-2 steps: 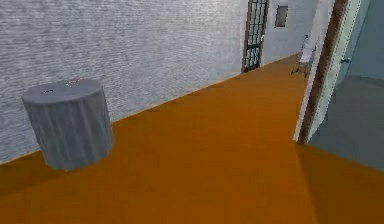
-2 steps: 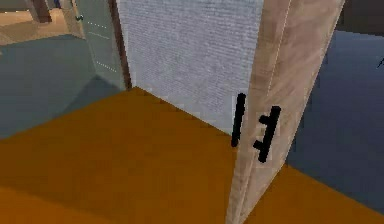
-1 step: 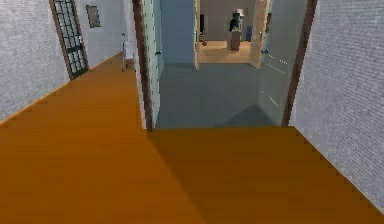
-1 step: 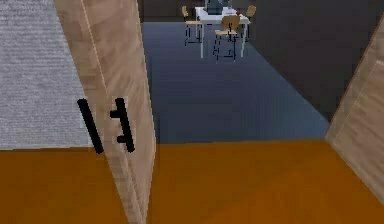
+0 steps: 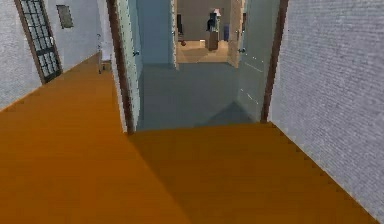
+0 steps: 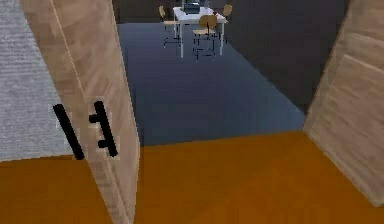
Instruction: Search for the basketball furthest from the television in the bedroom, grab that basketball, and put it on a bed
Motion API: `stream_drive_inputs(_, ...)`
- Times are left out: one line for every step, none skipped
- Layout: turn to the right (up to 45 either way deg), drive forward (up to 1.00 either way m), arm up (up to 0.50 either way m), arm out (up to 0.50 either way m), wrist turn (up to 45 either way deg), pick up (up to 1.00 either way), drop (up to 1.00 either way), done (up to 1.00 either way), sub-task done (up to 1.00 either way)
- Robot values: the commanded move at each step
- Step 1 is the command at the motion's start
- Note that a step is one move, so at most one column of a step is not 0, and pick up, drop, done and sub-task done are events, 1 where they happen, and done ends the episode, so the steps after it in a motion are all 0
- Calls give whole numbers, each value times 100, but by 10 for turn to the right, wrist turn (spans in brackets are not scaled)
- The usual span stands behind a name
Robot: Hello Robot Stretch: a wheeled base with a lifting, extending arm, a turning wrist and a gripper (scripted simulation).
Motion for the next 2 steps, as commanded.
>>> stream_drive_inputs(0,55,0,0,0,0,0,0,0)
stream_drive_inputs(0,100,0,0,0,0,0,0,0)
